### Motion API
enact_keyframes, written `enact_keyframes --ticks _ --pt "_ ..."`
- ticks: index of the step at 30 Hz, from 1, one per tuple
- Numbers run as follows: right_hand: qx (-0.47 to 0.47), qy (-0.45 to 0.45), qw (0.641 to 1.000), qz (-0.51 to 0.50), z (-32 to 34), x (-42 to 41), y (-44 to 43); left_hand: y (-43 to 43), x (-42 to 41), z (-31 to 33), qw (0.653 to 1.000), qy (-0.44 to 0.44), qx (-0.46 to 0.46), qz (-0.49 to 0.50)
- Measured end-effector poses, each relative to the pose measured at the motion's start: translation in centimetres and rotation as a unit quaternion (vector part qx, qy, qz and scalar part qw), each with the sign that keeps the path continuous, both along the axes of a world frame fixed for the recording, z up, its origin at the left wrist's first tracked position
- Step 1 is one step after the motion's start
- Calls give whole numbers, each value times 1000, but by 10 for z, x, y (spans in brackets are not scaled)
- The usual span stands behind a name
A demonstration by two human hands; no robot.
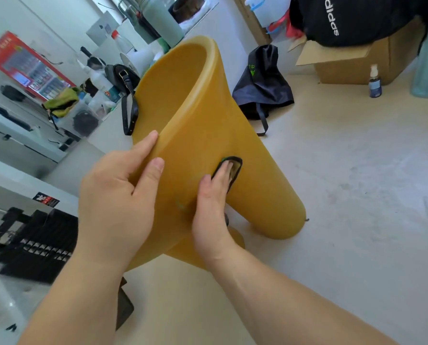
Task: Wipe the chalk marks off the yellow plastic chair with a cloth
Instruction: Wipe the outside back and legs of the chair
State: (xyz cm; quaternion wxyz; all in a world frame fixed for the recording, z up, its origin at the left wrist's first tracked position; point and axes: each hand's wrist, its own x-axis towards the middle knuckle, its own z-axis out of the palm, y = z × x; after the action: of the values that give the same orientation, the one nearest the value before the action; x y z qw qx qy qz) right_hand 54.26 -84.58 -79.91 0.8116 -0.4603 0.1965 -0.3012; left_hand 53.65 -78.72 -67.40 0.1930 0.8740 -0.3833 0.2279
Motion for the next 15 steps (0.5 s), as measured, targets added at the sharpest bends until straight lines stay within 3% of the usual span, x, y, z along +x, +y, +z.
enact_keyframes --ticks 5,8,10,13,15 --pt "-135 -76 986 -67 30 -12 -14 -4 -3 1 1000 14 -19 7" --pt "-144 -47 985 -83 23 2 -38 -13 -3 -1 999 24 -30 8" --pt "-65 -44 995 -62 2 9 -37 -16 -5 -1 999 37 -33 13" --pt "150 -25 988 40 -33 6 -9 -17 -6 -1 999 32 -30 20" --pt "188 2 974 128 -47 7 10 -17 -6 -1 999 34 -27 22"
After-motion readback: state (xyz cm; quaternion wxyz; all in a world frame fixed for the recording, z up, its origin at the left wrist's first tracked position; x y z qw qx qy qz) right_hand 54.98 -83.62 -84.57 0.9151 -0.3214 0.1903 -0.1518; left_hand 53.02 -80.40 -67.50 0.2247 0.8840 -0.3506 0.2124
